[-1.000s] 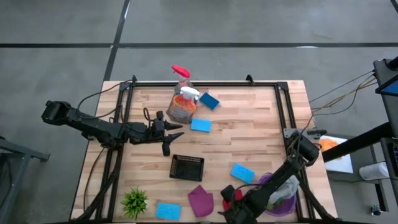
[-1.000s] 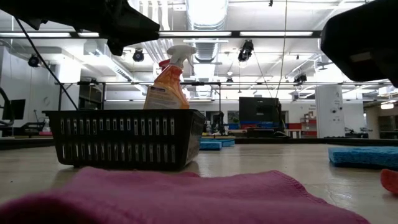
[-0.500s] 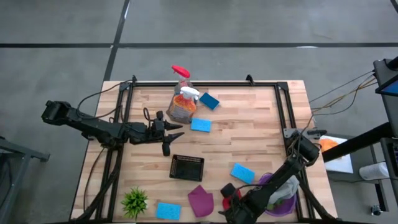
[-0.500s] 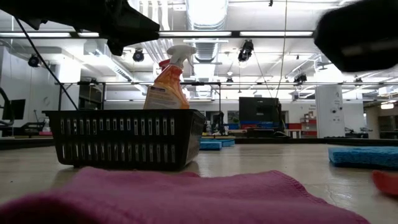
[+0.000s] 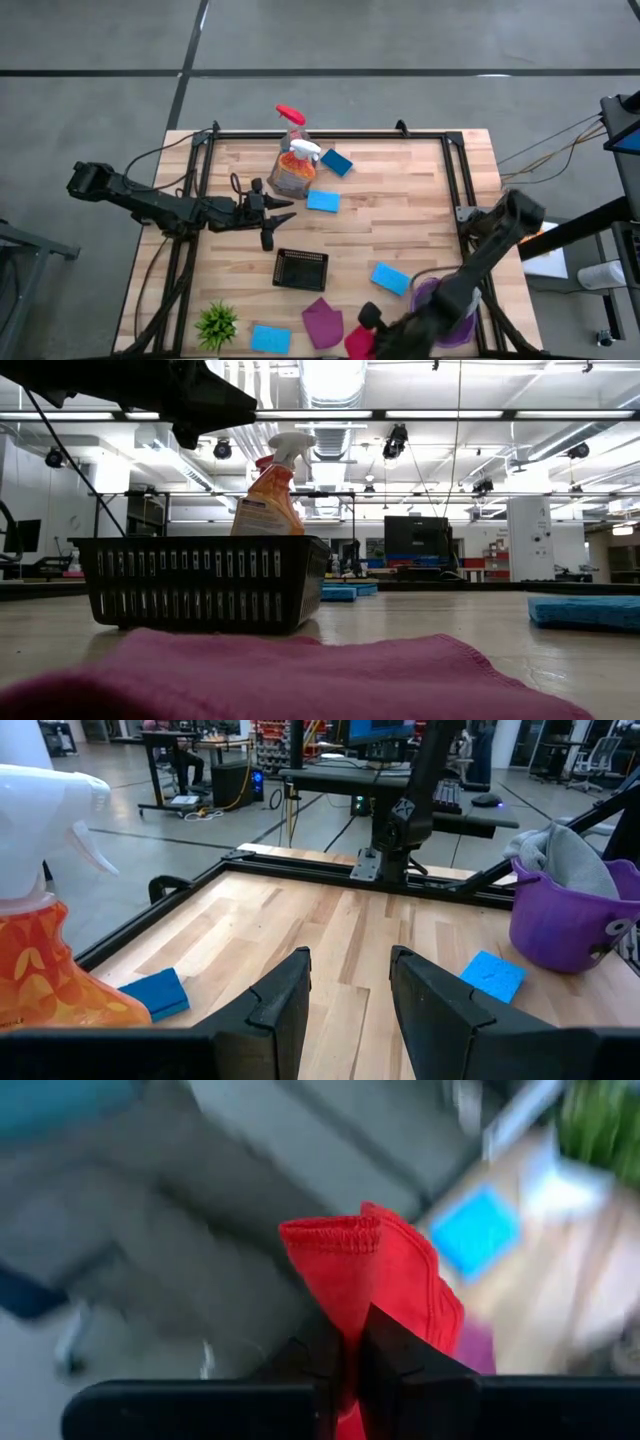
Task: Pick & Place Kitchen Items
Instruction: Put the red towel into the violet bucket
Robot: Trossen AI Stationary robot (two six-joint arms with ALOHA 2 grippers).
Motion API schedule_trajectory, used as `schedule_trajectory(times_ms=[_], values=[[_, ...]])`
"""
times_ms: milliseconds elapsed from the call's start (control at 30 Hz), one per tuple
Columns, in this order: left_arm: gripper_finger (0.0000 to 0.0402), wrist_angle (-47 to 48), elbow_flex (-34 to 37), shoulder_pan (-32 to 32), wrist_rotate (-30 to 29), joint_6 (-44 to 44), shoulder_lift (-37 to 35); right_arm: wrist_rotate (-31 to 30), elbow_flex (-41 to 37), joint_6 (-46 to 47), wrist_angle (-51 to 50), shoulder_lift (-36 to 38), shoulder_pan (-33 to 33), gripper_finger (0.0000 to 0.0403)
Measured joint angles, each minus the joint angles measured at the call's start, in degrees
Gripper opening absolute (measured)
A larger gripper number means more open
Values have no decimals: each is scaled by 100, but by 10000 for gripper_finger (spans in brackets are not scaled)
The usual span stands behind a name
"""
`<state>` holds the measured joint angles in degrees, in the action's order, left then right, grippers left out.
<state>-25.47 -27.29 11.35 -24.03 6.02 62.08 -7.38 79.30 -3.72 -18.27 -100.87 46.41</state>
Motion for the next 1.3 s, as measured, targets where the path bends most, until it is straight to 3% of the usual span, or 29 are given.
schedule_trajectory(times_ms=[133,233,400,633,1000,1300], values=[[145,0,0,0,0,-2,0,442,-1205,-269,1770,854,13,18],[145,0,0,2,0,-2,0,442,-2087,-142,2334,1600,31,18],[145,1,0,0,0,-2,0,148,-2992,655,2062,2892,207,18],[145,2,0,0,0,0,0,-299,-3173,1915,514,4003,599,18],[145,-7,9,0,0,0,0,-333,-3119,3681,-1043,3766,867,18],[145,0,55,0,0,0,0,205,-2163,4494,-2620,2838,1021,18]])
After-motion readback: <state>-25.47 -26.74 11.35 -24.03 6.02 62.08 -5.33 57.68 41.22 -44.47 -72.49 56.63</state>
